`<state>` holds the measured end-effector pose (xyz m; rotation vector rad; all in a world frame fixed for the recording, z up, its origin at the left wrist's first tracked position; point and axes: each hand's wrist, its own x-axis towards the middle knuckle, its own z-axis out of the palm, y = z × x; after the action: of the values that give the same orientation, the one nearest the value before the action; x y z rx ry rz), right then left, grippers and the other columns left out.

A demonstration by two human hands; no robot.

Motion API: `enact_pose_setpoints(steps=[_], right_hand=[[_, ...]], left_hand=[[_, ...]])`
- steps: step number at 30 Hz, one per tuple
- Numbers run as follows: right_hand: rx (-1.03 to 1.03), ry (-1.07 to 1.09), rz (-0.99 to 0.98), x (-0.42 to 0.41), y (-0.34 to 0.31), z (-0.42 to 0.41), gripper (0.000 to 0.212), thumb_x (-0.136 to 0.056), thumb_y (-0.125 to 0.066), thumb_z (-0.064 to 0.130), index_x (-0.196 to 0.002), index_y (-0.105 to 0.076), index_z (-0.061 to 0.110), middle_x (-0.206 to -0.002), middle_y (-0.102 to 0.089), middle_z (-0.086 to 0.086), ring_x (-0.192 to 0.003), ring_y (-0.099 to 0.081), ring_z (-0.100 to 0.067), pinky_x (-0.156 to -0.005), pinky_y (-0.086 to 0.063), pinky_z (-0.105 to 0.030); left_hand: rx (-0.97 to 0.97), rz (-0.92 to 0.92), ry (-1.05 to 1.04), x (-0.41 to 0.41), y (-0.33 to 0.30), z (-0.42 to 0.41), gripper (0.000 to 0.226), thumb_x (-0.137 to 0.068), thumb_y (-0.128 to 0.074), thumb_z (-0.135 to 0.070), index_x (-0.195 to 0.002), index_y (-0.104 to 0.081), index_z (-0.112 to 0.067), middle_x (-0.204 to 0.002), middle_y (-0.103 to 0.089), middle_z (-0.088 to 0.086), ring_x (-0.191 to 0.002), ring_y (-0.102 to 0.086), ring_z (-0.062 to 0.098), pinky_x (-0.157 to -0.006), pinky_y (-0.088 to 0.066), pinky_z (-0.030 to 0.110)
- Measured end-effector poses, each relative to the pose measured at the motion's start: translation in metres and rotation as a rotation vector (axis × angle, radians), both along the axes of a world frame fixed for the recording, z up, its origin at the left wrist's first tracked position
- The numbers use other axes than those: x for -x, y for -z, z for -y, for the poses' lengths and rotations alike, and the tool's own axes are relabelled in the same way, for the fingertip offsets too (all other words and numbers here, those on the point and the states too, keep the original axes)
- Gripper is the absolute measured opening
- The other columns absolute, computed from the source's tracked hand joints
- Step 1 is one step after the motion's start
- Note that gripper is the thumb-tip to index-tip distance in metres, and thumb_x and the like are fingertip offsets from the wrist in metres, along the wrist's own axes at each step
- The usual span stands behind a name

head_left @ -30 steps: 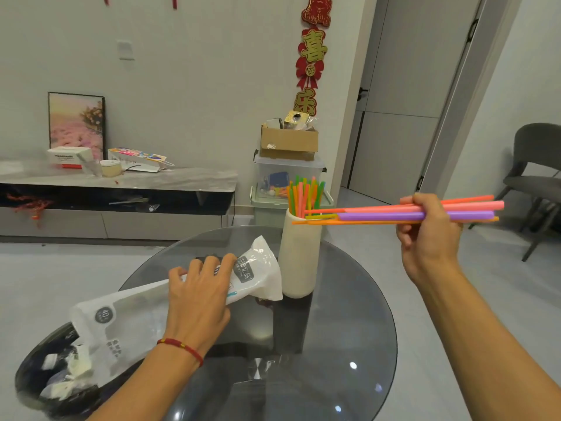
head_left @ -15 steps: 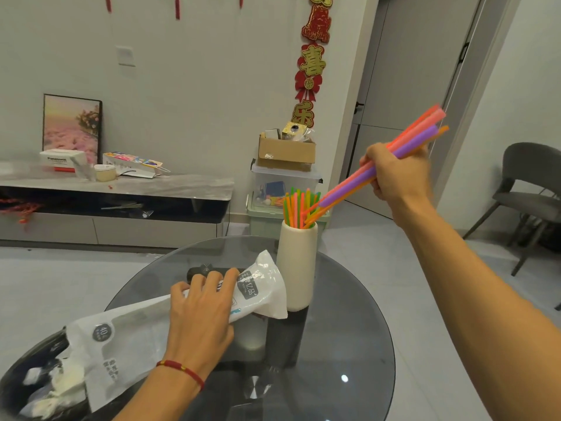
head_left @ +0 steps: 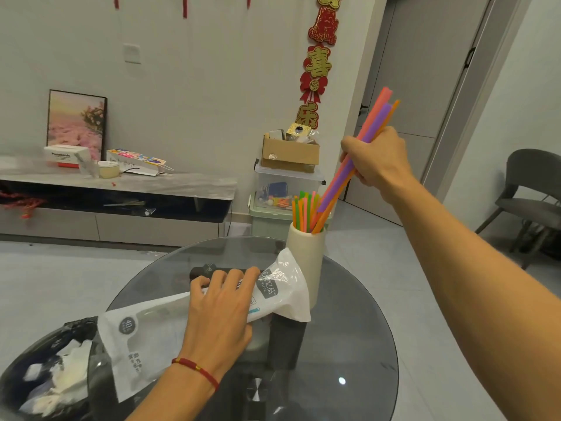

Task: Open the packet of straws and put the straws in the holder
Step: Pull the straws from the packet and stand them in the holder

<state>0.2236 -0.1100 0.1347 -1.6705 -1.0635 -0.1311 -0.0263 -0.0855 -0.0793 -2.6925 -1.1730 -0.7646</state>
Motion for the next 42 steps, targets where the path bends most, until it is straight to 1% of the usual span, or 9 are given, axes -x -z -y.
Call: enact_pose_setpoints(steps=[3, 7, 16, 21, 24, 31, 37, 39, 42], right_hand=[[0.032, 0.006, 0.002, 0.002, 0.001, -0.009, 0.019, -0.088, -0.065, 0.024, -0.094, -0.069, 0.006, -0.082, -0.071, -0.003, -0.059, -0.063, -0.013, -0.037, -0.045, -0.014], [0.008, 0.023, 0.013, 0.001, -0.004, -0.014, 0.017, -0.084, -0.065, 0.026, -0.081, -0.067, 0.01, -0.075, -0.072, -0.002, -0.052, -0.062, -0.013, -0.036, -0.045, -0.017], [0.081, 0.024, 0.061, 0.0, 0.006, -0.022, 0.02, -0.088, -0.068, 0.029, -0.089, -0.062, 0.01, -0.079, -0.064, -0.002, -0.054, -0.061, -0.015, -0.038, -0.046, -0.017], [0.174, -0.062, 0.107, -0.003, 0.0, -0.02, 0.026, -0.087, -0.068, 0.024, -0.096, -0.069, 0.0, -0.076, -0.066, -0.007, -0.044, -0.059, -0.011, -0.038, -0.051, -0.018], [0.204, -0.109, 0.13, -0.009, -0.006, -0.018, 0.023, -0.083, -0.072, 0.025, -0.09, -0.07, 0.003, -0.075, -0.072, -0.012, -0.036, -0.059, -0.009, -0.041, -0.051, -0.019], [0.291, -0.235, 0.107, -0.022, -0.007, -0.014, 0.039, -0.078, -0.083, 0.035, -0.099, -0.07, 0.004, -0.084, -0.078, -0.013, -0.058, -0.071, -0.021, -0.054, -0.061, -0.028], [0.261, -0.326, 0.094, -0.026, -0.015, -0.002, 0.038, -0.085, -0.083, 0.037, -0.108, -0.066, 0.012, -0.088, -0.081, 0.0, -0.076, -0.079, -0.019, -0.053, -0.059, -0.024], [0.287, -0.324, 0.113, -0.025, -0.017, -0.001, 0.043, -0.086, -0.082, 0.038, -0.115, -0.063, 0.011, -0.093, -0.08, -0.001, -0.077, -0.08, -0.016, -0.053, -0.06, -0.024], [0.324, -0.297, 0.158, -0.024, -0.015, -0.004, 0.039, -0.086, -0.082, 0.037, -0.113, -0.066, 0.013, -0.095, -0.08, -0.003, -0.078, -0.08, -0.023, -0.057, -0.064, -0.029]], left_hand=[[0.025, 0.003, 0.0, -0.002, 0.002, 0.003, 0.075, -0.048, -0.084, -0.02, -0.119, -0.057, -0.023, -0.099, -0.066, 0.0, -0.089, -0.061, 0.026, -0.082, -0.047, 0.047], [0.038, 0.015, -0.006, -0.002, 0.002, 0.004, 0.075, -0.045, -0.085, -0.02, -0.116, -0.061, -0.023, -0.097, -0.067, 0.0, -0.087, -0.062, 0.025, -0.08, -0.048, 0.046], [0.05, 0.017, -0.004, -0.004, 0.001, 0.008, 0.073, -0.045, -0.086, -0.02, -0.114, -0.062, -0.022, -0.096, -0.068, 0.0, -0.087, -0.063, 0.026, -0.08, -0.049, 0.045], [0.057, 0.019, -0.005, -0.002, 0.002, 0.009, 0.071, -0.047, -0.085, -0.019, -0.115, -0.063, -0.021, -0.097, -0.068, 0.001, -0.088, -0.062, 0.026, -0.08, -0.048, 0.046], [0.067, 0.016, -0.006, -0.001, 0.002, 0.009, 0.071, -0.049, -0.084, -0.019, -0.116, -0.062, -0.022, -0.099, -0.067, 0.0, -0.09, -0.062, 0.025, -0.081, -0.048, 0.046], [0.08, 0.019, -0.013, 0.001, 0.001, 0.01, 0.072, -0.048, -0.086, -0.019, -0.116, -0.063, -0.021, -0.099, -0.068, 0.002, -0.09, -0.063, 0.026, -0.081, -0.049, 0.046], [0.048, 0.036, -0.007, 0.002, 0.005, 0.007, 0.071, -0.049, -0.08, -0.017, -0.117, -0.059, -0.022, -0.097, -0.065, -0.001, -0.088, -0.059, 0.026, -0.078, -0.046, 0.044], [0.041, 0.041, -0.003, 0.001, 0.006, 0.006, 0.072, -0.048, -0.079, -0.016, -0.117, -0.059, -0.022, -0.096, -0.064, -0.002, -0.087, -0.059, 0.026, -0.077, -0.046, 0.044], [0.047, 0.035, -0.003, 0.0, 0.007, 0.007, 0.073, -0.048, -0.081, -0.018, -0.117, -0.058, -0.022, -0.097, -0.065, -0.001, -0.087, -0.059, 0.026, -0.077, -0.046, 0.044]])
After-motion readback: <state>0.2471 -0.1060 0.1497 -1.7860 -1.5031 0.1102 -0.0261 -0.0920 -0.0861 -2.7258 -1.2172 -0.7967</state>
